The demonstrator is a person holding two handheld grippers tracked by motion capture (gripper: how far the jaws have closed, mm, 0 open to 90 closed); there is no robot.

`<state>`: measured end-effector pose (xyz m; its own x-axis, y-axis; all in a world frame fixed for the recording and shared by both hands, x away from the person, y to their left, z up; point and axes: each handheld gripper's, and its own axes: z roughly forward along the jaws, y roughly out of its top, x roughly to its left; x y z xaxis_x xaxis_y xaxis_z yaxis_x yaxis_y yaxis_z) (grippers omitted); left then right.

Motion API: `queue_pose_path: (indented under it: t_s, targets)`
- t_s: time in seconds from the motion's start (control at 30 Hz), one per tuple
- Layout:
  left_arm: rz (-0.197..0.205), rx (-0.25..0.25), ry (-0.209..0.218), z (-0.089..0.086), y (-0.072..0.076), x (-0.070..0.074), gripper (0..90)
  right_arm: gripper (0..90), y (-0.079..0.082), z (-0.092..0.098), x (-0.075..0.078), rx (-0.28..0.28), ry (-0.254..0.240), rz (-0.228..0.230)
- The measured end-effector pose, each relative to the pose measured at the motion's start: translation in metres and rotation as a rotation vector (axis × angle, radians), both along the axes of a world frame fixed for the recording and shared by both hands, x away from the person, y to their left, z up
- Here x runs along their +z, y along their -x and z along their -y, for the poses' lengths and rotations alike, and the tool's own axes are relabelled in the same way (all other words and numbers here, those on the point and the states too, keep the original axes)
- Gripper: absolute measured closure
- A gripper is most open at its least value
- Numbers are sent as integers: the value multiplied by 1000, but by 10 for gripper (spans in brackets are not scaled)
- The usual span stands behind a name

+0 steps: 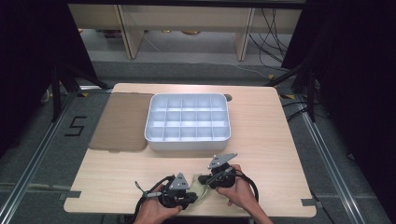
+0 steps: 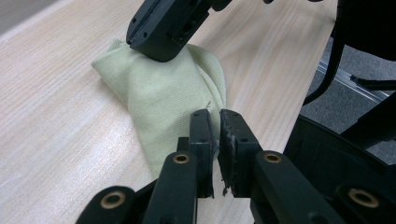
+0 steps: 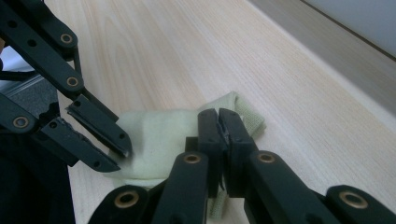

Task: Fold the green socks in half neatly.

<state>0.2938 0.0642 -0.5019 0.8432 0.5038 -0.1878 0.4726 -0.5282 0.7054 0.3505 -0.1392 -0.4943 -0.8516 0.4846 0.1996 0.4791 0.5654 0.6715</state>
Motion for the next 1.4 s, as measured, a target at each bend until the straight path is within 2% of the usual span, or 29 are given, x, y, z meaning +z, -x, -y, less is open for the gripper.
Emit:
queue_pose_path:
  t_s: [0.03, 0.1, 0.13, 0.23, 0.27, 0.3, 0.33, 0.47, 0.57, 0.63, 0.73, 0.8, 0.93, 1.1, 1.17, 1.2, 1.27, 1.33, 1.4]
  targets:
    - [0, -8, -10, -1, -1, 0, 823, 884, -1, 1, 0, 8, 4, 11]
    - [-21, 17, 9, 0, 0, -1, 823, 834, -1, 2, 1, 2, 1, 0]
    - [-20, 16, 9, 0, 0, -1, 823, 770, -2, 2, 1, -6, 3, 17]
    - [-9, 5, 1, 0, -1, 0, 818, 737, -3, 4, 4, -18, 6, 17]
    - [-4, -6, -3, 0, -1, 0, 814, 700, -4, 5, 6, -32, -2, 9]
    - [-5, 3, 6, 1, -1, 0, 813, 672, -4, 6, 6, -41, 0, 22]
    - [2, -7, -13, 0, -2, 0, 812, 662, -5, 6, 7, -44, -2, 11]
    - [-8, 2, -1, 2, 0, 0, 805, 575, -3, 3, 7, -60, -17, -43]
    - [-15, 9, -5, 2, 0, 0, 804, 530, -3, 0, 5, -48, -7, -70]
    - [4, -14, -28, 1, -1, 1, 802, 507, -3, -4, 1, -45, 31, -78]
    - [1, -17, -25, 1, -1, 2, 801, 467, -7, -5, -4, -57, 53, -104]
    - [2, -7, -13, 2, 0, 1, 797, 462, -9, -6, -6, -61, 53, -119]
    - [12, -18, -23, 2, -1, 1, 796, 462, -8, -8, -6, -45, 69, -96]
    - [10, -18, -15, 2, 0, 1, 794, 467, -5, -10, -5, -58, 90, -79]
    - [-6, 2, 1, 3, 2, 0, 790, 543, -5, -10, -6, -54, 79, -94]
    - [15, -37, -32, 1, -1, 2, 787, 564, -5, -9, -6, -56, 66, -106]
    - [13, -18, -13, 3, 1, 1, 781, 592, -4, -9, -7, -62, 56, -119]
    - [17, -21, -22, 2, 1, 1, 777, 627, -3, -8, -8, -64, 39, -126]
    - [15, -28, -11, 2, 1, 2, 768, 651, -2, -7, -9, -62, 22, -129]
